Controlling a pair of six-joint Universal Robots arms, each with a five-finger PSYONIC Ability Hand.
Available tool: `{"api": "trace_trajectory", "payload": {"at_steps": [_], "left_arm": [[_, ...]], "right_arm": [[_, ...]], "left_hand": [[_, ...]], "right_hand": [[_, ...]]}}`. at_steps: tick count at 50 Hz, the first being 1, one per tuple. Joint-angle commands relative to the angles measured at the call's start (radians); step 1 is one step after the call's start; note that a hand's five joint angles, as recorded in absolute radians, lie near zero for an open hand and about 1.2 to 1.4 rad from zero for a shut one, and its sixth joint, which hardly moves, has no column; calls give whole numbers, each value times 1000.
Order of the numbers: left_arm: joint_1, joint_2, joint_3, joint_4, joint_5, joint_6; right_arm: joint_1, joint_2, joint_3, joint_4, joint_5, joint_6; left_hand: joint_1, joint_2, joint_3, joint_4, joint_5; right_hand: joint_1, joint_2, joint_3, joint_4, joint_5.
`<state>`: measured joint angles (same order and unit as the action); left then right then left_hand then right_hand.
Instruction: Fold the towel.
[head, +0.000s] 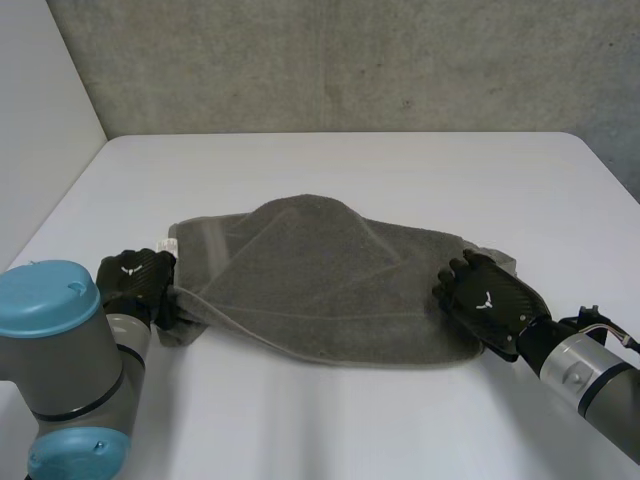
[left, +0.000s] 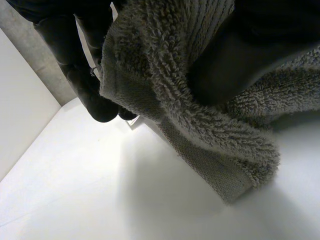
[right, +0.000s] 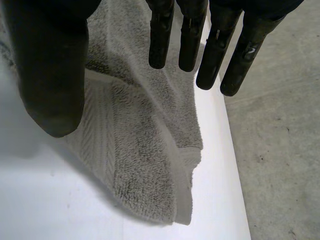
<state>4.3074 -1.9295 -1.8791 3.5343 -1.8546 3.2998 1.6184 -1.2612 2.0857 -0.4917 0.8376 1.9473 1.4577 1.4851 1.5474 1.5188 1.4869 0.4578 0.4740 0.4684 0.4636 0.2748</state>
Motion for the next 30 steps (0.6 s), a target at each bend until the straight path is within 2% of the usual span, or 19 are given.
{"api": "trace_trajectory", "payload": {"at_steps": [1,6,11,13,14,15,20,22,23,24,25,27,28,30], "left_arm": [[2,3,0,0,0,0],[2,4,0,0,0,0],[2,7,-2,0,0,0],[2,7,-2,0,0,0],[2,7,-2,0,0,0],[2,9,-2,0,0,0],[3,14,0,0,0,0],[3,15,0,0,0,0],[5,20,2,0,0,0],[5,29,3,0,0,0],[5,29,3,0,0,0],[5,81,3,-2,2,0],[5,81,3,-2,2,0],[5,121,6,-5,3,0]], "right_arm": [[-2,63,-15,1,11,-96],[-3,72,-19,5,15,-129],[-2,72,-27,32,15,-129],[-6,71,-35,54,14,-116],[-6,71,-35,55,14,-116],[-9,68,-39,64,11,-110],[-15,8,-52,75,18,-44],[-15,-106,-64,68,29,115],[-15,-107,-64,68,29,116],[-15,-163,-75,64,46,222],[-15,-164,-75,64,46,223],[-18,-262,-117,64,113,439],[-18,-262,-118,64,113,440],[-20,-357,-183,96,171,615]], "left_hand": [[-61,-89,-151,-123,-265],[-61,-89,-151,-123,-265],[-61,-89,-151,-123,-265],[-61,-89,-151,-123,-265],[-61,-89,-151,-123,-265],[-61,-89,-151,-123,-265],[-61,-89,-151,-123,-265],[-61,-89,-151,-123,-265],[-61,-89,-151,-123,-265],[-61,-89,-151,-123,-265],[-61,-89,-151,-123,-265],[-61,-89,-151,-123,-265],[-61,-89,-151,-123,-265],[-61,-89,-151,-123,-265]], "right_hand": [[6,-10,-5,0,14],[82,66,72,76,91],[297,280,286,291,305],[711,695,700,705,719],[713,697,703,708,722],[936,920,926,930,945],[938,922,928,933,947],[938,922,928,933,947],[938,922,928,933,947],[938,922,928,933,947],[938,922,928,933,947],[938,922,928,933,947],[938,922,928,933,947],[938,922,928,933,947]]}}
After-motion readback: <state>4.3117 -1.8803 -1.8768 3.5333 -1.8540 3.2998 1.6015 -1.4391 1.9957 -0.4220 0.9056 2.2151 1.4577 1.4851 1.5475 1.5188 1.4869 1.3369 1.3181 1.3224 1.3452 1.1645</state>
